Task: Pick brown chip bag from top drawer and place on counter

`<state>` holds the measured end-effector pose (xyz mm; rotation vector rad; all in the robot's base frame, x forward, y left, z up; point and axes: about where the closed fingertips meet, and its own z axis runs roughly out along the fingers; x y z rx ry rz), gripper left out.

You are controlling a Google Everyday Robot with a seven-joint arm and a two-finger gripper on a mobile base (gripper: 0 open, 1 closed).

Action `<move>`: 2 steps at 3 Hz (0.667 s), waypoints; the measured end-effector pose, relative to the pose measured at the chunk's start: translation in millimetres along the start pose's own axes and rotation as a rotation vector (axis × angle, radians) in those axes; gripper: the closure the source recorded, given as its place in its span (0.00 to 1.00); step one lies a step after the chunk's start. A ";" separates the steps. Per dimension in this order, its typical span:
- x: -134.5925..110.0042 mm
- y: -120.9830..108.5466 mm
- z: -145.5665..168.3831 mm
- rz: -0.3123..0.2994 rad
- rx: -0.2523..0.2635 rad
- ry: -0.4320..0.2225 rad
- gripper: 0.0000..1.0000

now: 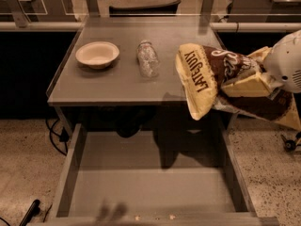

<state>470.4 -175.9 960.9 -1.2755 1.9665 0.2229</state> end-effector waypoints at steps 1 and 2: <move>-7.2 -9.1 -1.2 -0.014 0.035 -0.009 1.00; -27.6 -45.0 7.9 -0.028 0.055 -0.043 1.00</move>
Offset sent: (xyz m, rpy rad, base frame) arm 0.1132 0.0062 0.0687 0.0511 -0.1676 0.0072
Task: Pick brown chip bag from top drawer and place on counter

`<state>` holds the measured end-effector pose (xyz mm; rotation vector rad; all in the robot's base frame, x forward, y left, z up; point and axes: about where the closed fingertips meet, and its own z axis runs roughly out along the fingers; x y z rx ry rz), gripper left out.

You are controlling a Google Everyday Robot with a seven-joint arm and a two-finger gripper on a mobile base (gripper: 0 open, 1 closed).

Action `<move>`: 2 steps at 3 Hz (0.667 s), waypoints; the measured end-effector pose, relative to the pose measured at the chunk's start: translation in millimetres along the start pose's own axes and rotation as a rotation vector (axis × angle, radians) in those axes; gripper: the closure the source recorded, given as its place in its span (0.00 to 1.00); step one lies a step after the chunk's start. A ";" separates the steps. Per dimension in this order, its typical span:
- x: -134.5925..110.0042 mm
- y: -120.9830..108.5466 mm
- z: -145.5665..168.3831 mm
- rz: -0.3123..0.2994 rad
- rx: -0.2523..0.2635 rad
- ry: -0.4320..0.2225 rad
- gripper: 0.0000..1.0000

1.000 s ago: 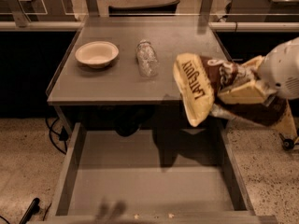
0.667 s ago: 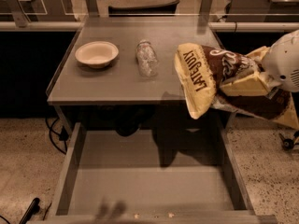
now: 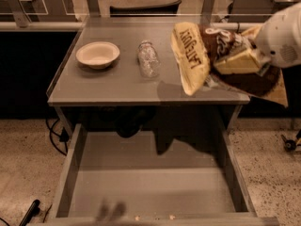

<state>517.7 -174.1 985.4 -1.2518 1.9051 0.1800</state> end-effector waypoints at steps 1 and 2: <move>-27.4 -43.5 13.2 -0.027 0.004 -0.027 1.00; -53.5 -84.6 50.5 -0.036 -0.040 -0.032 1.00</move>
Offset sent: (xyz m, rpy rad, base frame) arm 0.1534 0.0277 0.0452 0.0272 -0.0076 0.0835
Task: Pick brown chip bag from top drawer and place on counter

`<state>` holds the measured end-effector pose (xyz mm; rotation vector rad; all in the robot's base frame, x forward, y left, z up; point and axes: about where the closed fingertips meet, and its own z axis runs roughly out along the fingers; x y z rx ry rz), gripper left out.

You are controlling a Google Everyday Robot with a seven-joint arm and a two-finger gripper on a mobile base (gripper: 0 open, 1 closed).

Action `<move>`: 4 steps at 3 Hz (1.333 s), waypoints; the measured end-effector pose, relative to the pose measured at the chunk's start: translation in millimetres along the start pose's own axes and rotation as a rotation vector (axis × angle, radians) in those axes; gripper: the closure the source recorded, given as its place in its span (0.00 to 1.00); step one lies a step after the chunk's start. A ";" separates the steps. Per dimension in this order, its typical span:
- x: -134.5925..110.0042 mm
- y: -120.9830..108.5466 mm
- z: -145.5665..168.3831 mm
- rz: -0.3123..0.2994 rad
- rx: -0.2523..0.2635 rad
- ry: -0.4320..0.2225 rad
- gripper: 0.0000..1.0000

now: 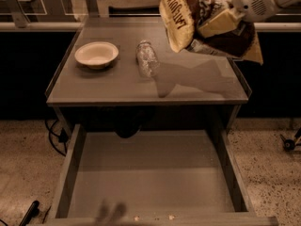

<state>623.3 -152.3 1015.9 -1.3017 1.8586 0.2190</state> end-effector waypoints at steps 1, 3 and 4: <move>5.9 -4.4 42.7 0.015 -0.069 0.041 1.00; 61.8 -13.1 102.3 0.070 -0.137 0.118 1.00; 87.9 -16.4 108.7 0.106 -0.142 0.134 1.00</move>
Offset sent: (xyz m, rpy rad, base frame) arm 0.0652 0.0290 -0.1094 -0.0839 0.2086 0.0396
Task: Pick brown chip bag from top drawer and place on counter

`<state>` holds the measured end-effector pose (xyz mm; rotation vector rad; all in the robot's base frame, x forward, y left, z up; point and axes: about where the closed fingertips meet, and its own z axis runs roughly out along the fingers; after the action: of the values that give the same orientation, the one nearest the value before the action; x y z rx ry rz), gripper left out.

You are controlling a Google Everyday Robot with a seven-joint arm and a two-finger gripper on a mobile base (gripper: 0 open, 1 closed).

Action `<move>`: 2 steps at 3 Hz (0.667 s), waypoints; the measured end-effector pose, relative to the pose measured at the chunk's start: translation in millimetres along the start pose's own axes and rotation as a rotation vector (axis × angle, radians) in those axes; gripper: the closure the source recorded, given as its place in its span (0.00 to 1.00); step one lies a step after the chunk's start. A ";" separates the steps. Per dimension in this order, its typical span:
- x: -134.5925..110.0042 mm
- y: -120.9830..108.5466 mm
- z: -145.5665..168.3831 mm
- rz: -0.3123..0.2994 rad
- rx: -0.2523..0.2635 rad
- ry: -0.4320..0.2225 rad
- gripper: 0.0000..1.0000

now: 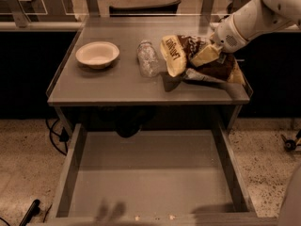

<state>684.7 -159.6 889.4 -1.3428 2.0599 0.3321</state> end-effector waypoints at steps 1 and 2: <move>14.3 -5.3 2.8 0.017 0.006 0.012 1.00; 15.1 -5.6 3.0 0.017 0.006 0.013 0.82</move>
Offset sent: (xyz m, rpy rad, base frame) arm 0.0019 -0.0106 -0.0100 -0.0057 0.0095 -0.0168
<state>686.8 -171.4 878.2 -1.3274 2.0827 0.3257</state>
